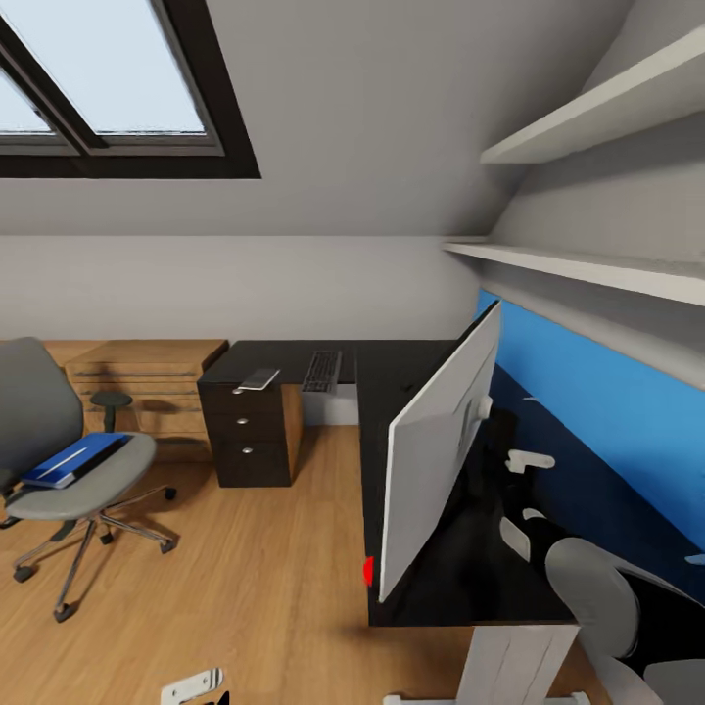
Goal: In the bedroom, organize the workspace by keeping the computer under the desk, ensuring the monitor is on the desk, placing the keyboard on the desk next to the monitor, placing the mouse on the desk next to the keyboard, moving the folder from the swivel chair onto the desk next to the mouse, stacking the notebook on top of the folder with the pen on top of the notebook, and positioning the swivel chair next to the desk.
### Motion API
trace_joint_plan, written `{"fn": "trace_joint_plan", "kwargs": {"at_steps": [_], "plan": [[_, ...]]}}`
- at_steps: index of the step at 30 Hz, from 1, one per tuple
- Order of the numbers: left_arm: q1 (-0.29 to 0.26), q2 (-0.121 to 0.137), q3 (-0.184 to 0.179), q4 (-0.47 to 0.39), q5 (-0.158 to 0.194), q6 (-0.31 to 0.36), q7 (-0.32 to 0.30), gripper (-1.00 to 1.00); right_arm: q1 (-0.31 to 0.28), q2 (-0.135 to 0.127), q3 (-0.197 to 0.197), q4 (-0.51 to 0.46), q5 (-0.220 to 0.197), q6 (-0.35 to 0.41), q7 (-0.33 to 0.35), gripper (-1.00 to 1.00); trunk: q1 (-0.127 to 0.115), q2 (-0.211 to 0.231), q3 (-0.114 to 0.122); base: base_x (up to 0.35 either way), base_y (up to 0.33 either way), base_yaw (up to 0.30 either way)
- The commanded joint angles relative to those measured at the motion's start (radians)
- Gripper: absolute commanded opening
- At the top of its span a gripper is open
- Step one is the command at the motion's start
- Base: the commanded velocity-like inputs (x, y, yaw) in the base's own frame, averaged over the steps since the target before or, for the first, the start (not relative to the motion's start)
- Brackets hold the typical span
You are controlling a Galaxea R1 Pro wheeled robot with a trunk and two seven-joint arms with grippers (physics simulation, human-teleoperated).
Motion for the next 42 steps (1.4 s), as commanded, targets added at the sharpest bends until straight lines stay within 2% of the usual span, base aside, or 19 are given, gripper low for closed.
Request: {"fn": "trace_joint_plan", "kwargs": {"at_steps": [1,18,38,42], "plan": [[0.0,-0.001,0.001,-0.003,0.011,0.006,0.004,1.0,0.006,0.0,-0.002,0.013,-0.011,-0.004,-0.005,-1.0,0.001,0.0,-0.001,0.0,-0.169,0.0],[0.0,-0.001,0.003,-0.003,0.011,0.005,0.004,1.0,0.006,0.0,-0.002,0.018,-0.011,-0.006,-0.005,-1.0,0.001,0.0,-0.001,-0.071,-0.099,0.0],[0.0,0.0,0.003,-0.003,0.011,0.006,0.002,1.0,0.006,0.0,-0.002,0.018,-0.011,-0.006,-0.005,-1.0,0.001,0.0,-0.001,-0.004,-0.072,0.0],[0.0,0.0,0.004,-0.003,0.011,0.005,0.002,1.0,0.006,0.0,-0.002,0.018,-0.011,-0.006,-0.005,-1.0,0.001,0.0,-0.001,0.0,-0.24,0.0]]}}
